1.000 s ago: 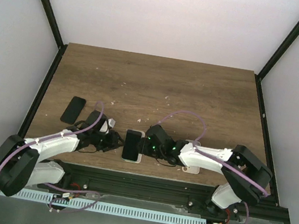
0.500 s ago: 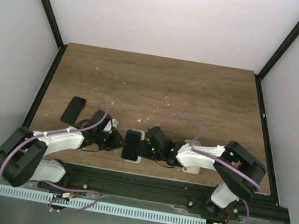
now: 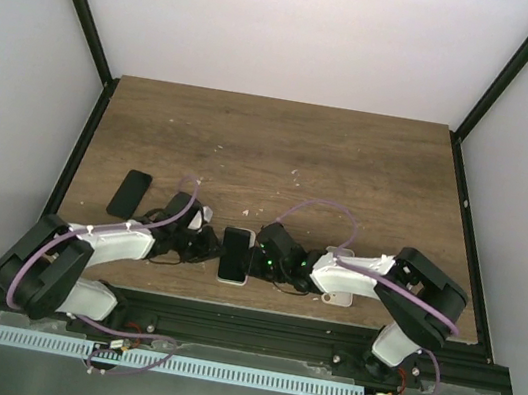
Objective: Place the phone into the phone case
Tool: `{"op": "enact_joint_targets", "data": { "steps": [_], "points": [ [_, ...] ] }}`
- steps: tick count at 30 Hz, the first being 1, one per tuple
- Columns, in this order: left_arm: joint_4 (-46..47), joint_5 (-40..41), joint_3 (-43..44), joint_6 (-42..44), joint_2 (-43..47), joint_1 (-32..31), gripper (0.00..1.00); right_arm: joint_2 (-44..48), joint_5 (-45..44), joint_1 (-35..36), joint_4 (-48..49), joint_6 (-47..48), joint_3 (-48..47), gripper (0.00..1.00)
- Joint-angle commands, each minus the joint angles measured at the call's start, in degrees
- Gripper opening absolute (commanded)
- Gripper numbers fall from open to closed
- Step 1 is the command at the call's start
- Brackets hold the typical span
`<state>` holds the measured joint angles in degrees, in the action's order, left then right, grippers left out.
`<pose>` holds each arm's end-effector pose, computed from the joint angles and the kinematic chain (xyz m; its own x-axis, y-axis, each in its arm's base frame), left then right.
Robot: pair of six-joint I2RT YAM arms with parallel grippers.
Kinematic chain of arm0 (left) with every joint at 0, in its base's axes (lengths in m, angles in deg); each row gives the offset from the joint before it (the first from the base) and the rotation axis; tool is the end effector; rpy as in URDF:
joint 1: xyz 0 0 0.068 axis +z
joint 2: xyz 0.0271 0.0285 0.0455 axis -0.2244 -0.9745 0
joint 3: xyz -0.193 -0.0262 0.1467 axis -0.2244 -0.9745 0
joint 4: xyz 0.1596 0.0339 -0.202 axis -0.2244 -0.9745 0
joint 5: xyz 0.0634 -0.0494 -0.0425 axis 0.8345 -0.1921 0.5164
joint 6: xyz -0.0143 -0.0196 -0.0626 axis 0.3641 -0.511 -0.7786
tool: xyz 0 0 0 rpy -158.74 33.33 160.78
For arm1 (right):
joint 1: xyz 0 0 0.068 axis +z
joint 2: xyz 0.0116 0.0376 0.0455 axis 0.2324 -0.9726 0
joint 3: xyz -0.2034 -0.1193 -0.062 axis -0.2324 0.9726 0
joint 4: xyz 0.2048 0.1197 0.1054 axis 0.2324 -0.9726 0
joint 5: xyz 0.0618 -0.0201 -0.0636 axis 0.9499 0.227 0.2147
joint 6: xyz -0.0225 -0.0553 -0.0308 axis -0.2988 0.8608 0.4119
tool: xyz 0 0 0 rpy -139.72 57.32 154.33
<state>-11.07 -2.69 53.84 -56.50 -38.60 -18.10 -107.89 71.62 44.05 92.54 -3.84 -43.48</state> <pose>0.1887 -0.1424 0.0865 -0.9732 -0.2172 -0.0753 -0.1081 0.7215 -0.6839 0.1593 0.2614 0.0912 -0.9602 0.0557 -0.2739 -0.1239 0.7937 0.5956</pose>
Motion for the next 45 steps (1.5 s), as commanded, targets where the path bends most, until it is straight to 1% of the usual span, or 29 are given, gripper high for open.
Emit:
{"op": "enact_joint_targets", "data": {
  "steps": [1, 6, 11, 13, 15, 17, 19, 21, 22, 24, 25, 29, 34, 38, 42, 45],
  "points": [
    [2.28, 0.49, 1.68, -1.1, -1.41, -0.64, 0.16, -1.07, 0.02, -0.34, 1.39, 0.05, -0.21, 0.33],
    [2.22, 0.68, 2.5, -1.65, -2.25, -1.03, 0.16, -1.07, -0.39, -0.65, 2.19, -0.05, 0.18, 0.31],
    [-1.13, 2.26, 2.88, -0.36, -1.21, -1.1, 0.2, -0.24, -0.02, -1.34, 3.82, -0.19, 2.03, 0.31],
    [-3.04, 3.22, 3.61, 0.45, -0.6, -1.09, 0.23, 0.94, 0.13, -2.09, 4.39, 0.21, 2.98, 0.31],
    [-5.15, 4.76, 4.82, 1.47, -0.07, -1.1, 0.27, 2.69, -0.05, -3.01, 5.11, 0.8, 4.2, 0.33],
    [-6.56, 5.95, 6.03, 2.07, 0.18, -1.1, 0.35, 4.18, 0.14, -4.04, 5.71, 1.44, 5.19, 0.36],
    [-7.31, 6.44, 6.98, 2.38, 0.15, -1.03, 0.41, 4.56, 0.26, -4.67, 5.52, 1.45, 5.26, 0.4],
    [-7.17, 6.97, 7.56, 2.93, -0.3, -1.1, 0.43, 4.05, 0.45, -5.13, 5.55, 1.68, 5.04, 0.41],
    [-7.17, 7.38, 7.83, 3.19, -0.78, -1.09, 0.43, 3.52, 0.51, -5.39, 5.64, 1.77, 4.74, 0.41],
    [-7.16, 7.88, 8.36, 4.08, -1.98, -1.08, 0.35, 2.29, 0.95, -5.9, 5.85, 2.48, 4.03, 0.4],
    [-7.12, 8.09, 8.5, 4.54, -2.64, -1.08, 0.32, 1.67, 1.11, -6.19, 5.6, 2.88, 3.5, 0.39],
    [-7.07, 8.05, 9.34, 6.21, -5.25, -1.09, 0.31, 0.02, 1.52, -6.69, 7.0, 4.28, 2.72, 0.35],
    [-5.02, 6.77, 9.29, 7.35, -6.93, -1.04, 0.21, -3.79, 6.11, -6.8, 12.05, 6.84, 1.36, 0.32],
    [-2.45, 3.9, 8.82, 6.93, -7.23, -1.07, 0.15, -5.95, 9.08, -6.79, 15.93, 7.9, 0.92, 0.31],
    [-1.31, 3.6, 8.5, 7.37, -6.69, -1.07, 0.12, -6.04, 9.99, -6.77, 17.59, 9.34, 1.01, 0.31],
    [0.75, 3.56, 7.87, 8.46, -7.04, -1.03, 0.13, -6.53, 10.54, -6.78, 17.37, 11.51, 0.24, 0.31]
  ]
}}
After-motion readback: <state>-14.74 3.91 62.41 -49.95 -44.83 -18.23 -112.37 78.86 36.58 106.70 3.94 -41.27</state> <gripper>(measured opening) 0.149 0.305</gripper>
